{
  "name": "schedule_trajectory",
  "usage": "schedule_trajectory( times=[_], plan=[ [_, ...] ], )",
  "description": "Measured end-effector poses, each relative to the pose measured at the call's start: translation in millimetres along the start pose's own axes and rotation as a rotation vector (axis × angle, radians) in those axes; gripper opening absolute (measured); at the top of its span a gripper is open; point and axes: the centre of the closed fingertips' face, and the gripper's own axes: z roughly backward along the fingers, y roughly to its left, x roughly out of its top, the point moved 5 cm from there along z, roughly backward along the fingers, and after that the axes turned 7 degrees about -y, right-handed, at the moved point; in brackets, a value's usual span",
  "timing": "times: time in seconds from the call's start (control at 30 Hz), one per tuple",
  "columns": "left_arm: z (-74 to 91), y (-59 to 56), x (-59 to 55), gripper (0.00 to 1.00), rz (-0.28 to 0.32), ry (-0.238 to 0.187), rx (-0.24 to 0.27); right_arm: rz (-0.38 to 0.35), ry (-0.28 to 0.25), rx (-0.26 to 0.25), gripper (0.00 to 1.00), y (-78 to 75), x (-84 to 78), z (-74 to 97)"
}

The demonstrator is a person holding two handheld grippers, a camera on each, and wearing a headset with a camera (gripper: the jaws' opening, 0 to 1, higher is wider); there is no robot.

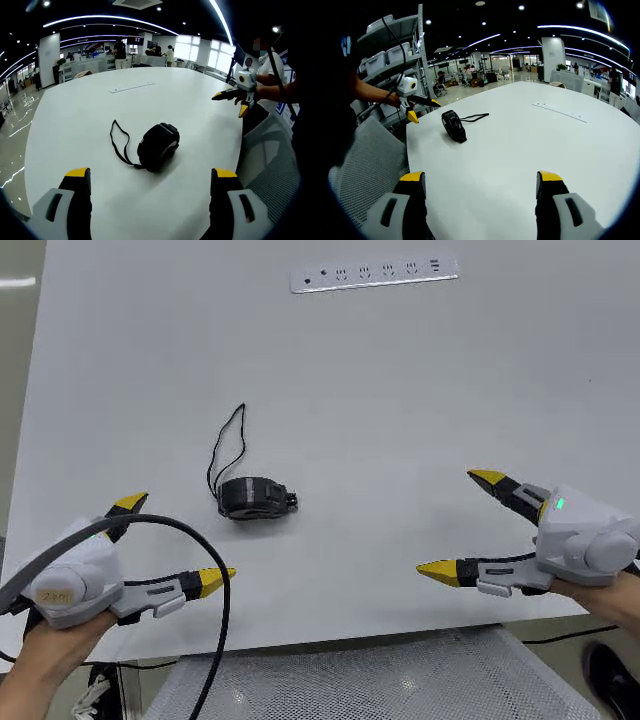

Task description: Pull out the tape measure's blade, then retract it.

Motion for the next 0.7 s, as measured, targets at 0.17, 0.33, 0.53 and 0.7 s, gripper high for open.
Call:
schedule_trajectory(
  times=[0.17,0.33,0.53,0.7],
  plan=[
    [0.7,-0.1,0.4,0.99,-0.004,0.001,-0.001,-0.002,0.003,0.002,0.93,0.5,0.9,-0.9],
    [1.0,-1.2,1.2,0.99,-0.011,-0.001,-0.005,-0.001,0.004,0.005,0.92,1.3,2.3,-0.5],
    [0.5,-2.4,0.1,0.99,-0.019,0.007,-0.011,0.003,0.002,0.005,0.92,0.9,2.5,0.2],
    [0.4,-2.5,-0.3,0.99,-0.021,0.008,-0.013,0.003,0.001,0.004,0.92,0.9,2.9,0.5]
  ],
)
